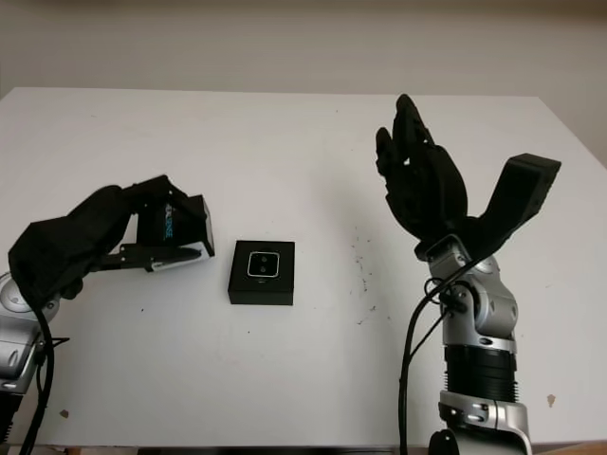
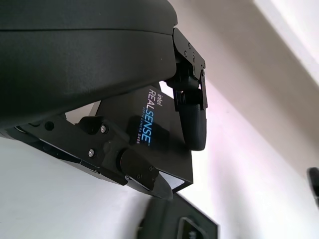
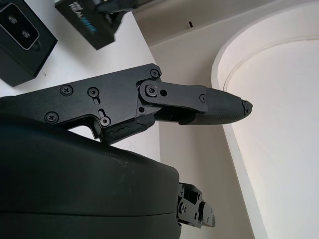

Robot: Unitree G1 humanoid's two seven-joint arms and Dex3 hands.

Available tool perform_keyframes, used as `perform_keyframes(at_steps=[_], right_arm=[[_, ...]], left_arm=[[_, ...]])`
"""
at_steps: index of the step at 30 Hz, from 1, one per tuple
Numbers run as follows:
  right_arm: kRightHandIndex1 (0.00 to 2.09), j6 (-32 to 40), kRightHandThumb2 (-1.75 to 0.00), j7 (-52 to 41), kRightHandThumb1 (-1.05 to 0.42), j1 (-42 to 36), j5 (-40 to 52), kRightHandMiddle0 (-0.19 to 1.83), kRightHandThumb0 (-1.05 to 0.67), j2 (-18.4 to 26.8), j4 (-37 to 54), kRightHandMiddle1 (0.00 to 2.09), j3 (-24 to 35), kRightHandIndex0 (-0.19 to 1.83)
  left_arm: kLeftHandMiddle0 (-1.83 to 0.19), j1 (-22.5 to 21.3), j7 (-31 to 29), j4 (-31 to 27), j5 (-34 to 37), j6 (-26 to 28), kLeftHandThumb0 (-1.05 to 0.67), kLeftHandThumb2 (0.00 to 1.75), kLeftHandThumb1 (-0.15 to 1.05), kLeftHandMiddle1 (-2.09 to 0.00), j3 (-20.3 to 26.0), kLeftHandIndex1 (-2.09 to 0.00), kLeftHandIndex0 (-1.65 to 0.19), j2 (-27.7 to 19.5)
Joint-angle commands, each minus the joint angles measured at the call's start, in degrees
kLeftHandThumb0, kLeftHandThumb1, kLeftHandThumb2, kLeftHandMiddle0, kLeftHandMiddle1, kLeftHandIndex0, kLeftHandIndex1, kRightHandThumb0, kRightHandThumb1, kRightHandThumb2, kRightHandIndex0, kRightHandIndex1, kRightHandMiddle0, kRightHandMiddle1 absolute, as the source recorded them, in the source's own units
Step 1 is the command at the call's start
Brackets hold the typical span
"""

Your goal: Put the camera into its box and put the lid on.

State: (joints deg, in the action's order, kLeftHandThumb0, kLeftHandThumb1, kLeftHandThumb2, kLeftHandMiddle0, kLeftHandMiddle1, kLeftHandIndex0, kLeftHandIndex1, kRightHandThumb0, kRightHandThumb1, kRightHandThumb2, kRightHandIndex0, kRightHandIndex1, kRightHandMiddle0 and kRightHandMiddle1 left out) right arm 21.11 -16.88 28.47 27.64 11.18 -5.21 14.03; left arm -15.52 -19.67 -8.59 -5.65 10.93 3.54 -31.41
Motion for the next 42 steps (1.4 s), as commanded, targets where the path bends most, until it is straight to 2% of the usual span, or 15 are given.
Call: perform_keyframes(at_steps=[1, 4, 7, 12, 18, 24, 33, 36, 42], right_arm=[[0.03, -0.3, -0.51, 0.3, -1.05, -0.1, -0.4, -0.17, -0.67, 0.2, 0.9, 0.05, -0.1, -0.18], [0.04, -0.1, -0.51, 1.1, -1.05, -0.1, -0.5, -0.16, -0.67, -0.2, 1.0, 0.05, -0.2, -0.17], [0.04, 0.0, -0.52, 0.9, -1.05, -0.1, -0.2, -0.17, -0.68, -0.5, 0.7, 0.05, -0.4, -0.18], [0.01, -1.4, -0.54, -1.0, -1.05, -0.2, -0.4, -0.19, -0.70, -0.7, -0.8, 0.02, -0.8, -0.19], [0.03, -0.8, -0.51, 0.5, -1.05, -1.0, -0.5, -0.15, -0.72, -1.6, -0.1, 0.04, -1.0, -0.17], [0.04, -0.6, -0.53, 0.7, -1.05, -1.7, -0.9, -0.16, -0.71, -1.5, 0.8, 0.04, -1.9, -0.17], [0.02, -1.7, -0.53, 0.0, -1.05, -1.9, -0.8, -0.19, -0.73, -2.1, 0.1, 0.03, -2.1, -0.19], [0.00, -2.1, -0.54, -0.4, -1.05, -1.9, -1.1, -0.19, -0.73, -2.1, -0.3, 0.01, -2.3, -0.19], [0.01, -2.3, -0.55, -0.4, -1.05, -1.9, -1.1, -0.19, -0.72, -2.2, -0.3, 0.03, -2.3, -0.19]], left_arm=[[-0.40, -0.1, 0.3, -4.2, -0.3, 2.4, -0.13, 0.06, 0.91, -1.33, 0.2, -1.42, -0.36, 0.3], [-0.38, -0.1, -1.0, -9.0, 0.8, 5.6, -0.12, 0.06, 0.93, -1.36, -0.2, -1.43, -0.33, 0.6], [-0.36, -0.3, -2.7, -11.2, 2.1, 7.0, -0.11, 0.05, 0.93, -1.39, -0.8, -1.45, -0.31, 0.7], [-0.36, -0.1, -5.3, -12.5, 2.7, 5.8, -0.11, 0.06, 0.94, -1.38, -2.5, -1.44, -0.30, 0.3], [-0.38, 0.0, -7.2, -11.0, 1.2, 2.0, -0.13, 0.05, 0.93, -1.33, -5.3, -1.38, -0.35, 0.3], [-0.36, -0.5, -6.2, -7.2, -0.2, -2.4, -0.12, 0.05, 0.93, -1.37, -8.1, -1.40, -0.35, 2.6], [-0.34, -1.1, -3.5, -4.7, -2.7, -3.2, -0.12, 0.05, 0.94, -1.45, -11.0, -1.47, -0.35, 7.4], [-0.32, -1.3, -2.4, -4.1, -3.5, -1.9, -0.11, 0.05, 0.93, -1.46, -11.7, -1.50, -0.33, 9.2], [-0.31, -2.0, -0.9, -0.7, -5.0, -3.7, -0.09, 0.05, 0.92, -1.53, -12.8, -1.56, -0.32, 11.2]])
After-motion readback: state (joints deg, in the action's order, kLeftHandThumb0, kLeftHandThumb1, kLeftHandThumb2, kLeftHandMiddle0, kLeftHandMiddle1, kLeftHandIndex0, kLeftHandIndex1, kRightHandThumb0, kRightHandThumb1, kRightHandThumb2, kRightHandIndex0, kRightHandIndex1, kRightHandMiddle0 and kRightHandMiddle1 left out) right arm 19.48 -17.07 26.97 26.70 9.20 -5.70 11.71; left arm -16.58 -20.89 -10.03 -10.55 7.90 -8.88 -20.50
